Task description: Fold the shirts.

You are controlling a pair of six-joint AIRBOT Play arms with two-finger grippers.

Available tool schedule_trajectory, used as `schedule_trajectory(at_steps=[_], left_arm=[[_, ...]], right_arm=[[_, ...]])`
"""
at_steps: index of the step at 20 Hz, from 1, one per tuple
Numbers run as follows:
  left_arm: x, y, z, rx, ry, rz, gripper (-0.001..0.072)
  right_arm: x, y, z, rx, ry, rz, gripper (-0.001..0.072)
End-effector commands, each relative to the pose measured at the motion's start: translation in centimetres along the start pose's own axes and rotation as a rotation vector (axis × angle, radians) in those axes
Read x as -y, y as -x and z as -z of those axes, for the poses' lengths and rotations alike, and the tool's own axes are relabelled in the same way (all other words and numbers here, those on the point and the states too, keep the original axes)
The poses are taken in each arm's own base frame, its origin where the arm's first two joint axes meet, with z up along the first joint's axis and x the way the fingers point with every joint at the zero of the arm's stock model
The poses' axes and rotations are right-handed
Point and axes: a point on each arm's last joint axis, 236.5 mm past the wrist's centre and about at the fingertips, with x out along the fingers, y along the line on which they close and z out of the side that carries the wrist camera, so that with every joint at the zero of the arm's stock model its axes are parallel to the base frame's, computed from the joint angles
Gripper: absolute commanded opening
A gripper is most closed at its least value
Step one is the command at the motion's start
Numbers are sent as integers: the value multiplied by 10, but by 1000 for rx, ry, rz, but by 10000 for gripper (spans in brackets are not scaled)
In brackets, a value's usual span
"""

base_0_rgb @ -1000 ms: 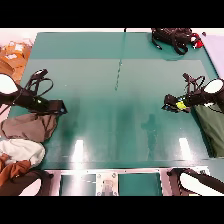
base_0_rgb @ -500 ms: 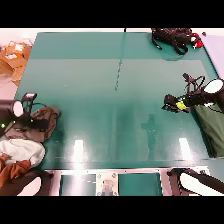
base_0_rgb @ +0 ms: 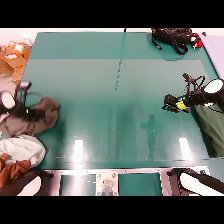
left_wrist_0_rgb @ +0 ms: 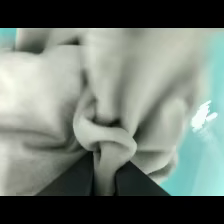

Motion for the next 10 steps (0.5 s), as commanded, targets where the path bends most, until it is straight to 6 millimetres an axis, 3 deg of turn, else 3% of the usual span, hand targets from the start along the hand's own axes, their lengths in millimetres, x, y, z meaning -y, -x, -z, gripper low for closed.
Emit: schedule_trajectory(at_steps=[1, 4, 6, 7, 9, 10], left_arm=[[80, 82, -72, 220, -149, 196, 20], [185, 162, -113, 475, -318, 382, 20], [243, 184, -117, 552, -400, 479, 20], [270, 180, -113, 548, -434, 518, 21], [315, 149, -96, 455, -469, 588, 25], [335, 127, -84, 382, -476, 619, 269]], right_arm=[[0, -1, 1, -3, 0, 0, 25], [0, -1, 7, -29, 0, 0, 24], [0, 0, 7, -28, 0, 0, 25], [0, 0, 7, -28, 0, 0, 25], [0, 0, 7, -28, -1, 0, 50], [0, 0, 6, -27, -4, 0, 173]])
